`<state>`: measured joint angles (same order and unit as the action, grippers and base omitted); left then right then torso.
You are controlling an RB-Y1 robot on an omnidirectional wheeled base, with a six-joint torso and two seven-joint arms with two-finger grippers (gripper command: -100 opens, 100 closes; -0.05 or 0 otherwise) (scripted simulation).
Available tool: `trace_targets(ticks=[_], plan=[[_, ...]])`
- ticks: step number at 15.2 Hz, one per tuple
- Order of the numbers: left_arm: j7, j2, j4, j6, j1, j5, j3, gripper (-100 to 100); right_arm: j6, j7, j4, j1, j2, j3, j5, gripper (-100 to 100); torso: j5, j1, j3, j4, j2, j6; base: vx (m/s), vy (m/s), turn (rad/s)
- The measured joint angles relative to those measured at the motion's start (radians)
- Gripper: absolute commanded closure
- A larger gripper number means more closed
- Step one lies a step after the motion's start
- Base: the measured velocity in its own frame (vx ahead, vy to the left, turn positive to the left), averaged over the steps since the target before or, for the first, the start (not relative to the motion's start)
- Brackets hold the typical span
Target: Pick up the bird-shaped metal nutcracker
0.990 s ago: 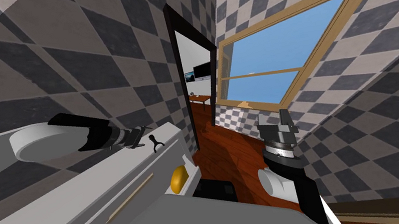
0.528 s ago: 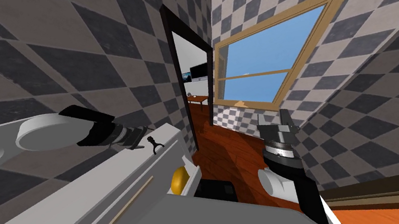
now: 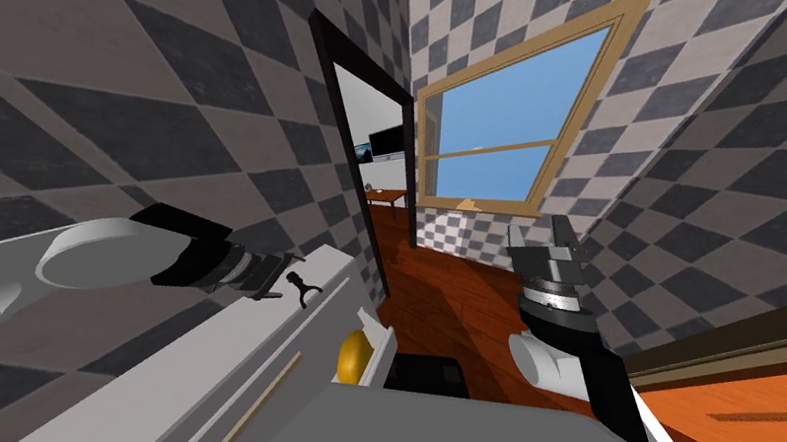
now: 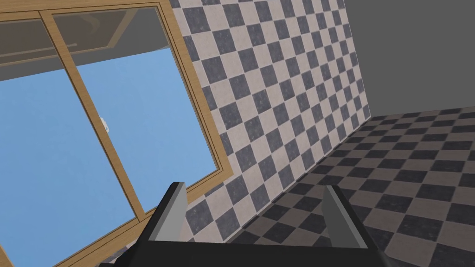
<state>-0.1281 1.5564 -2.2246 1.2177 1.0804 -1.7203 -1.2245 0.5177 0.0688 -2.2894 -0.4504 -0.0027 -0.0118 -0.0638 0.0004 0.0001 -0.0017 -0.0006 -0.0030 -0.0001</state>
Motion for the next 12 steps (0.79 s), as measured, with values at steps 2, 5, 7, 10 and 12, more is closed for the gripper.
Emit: trace_targets(ticks=[2,5,7,10,12], plan=[[0.008,-0.014,0.0,-0.017,0.001,0.019,0.025,-100,0.0,0.0,0.0,0.0,0.0,0.0,0.0,0,0.0,-0.002,0.0,0.0,-0.001,0.0,0.009,-0.041,-0.056],[0.011,-0.014,0.004,-0.03,0.001,0.029,0.041,100,0.0,0.0,0.0,0.0,0.0,0.0,0.0,0,-0.001,-0.001,0.0,0.0,0.0,0.0,0.002,-0.01,-0.004],[0.012,-0.014,0.004,-0.03,0.001,0.029,0.041,100,0.0,0.0,0.0,0.0,0.0,0.0,0.0,0,0.0,0.0,0.0,0.0,-0.001,0.0,0.0,0.0,0.0],[0.01,-0.008,0.003,-0.025,0.001,0.021,0.031,100,0.0,0.0,0.0,0.0,0.0,0.0,0.0,0,0.0,0.001,0.0,0.0,0.0,-0.001,-0.008,0.022,0.063],[0.0,0.005,0.002,-0.008,0.0,0.001,0.003,100,0.0,0.0,0.0,0.0,0.0,0.0,0.0,0,0.0,0.003,0.001,0.001,0.001,-0.001,-0.006,0.041,0.051]])
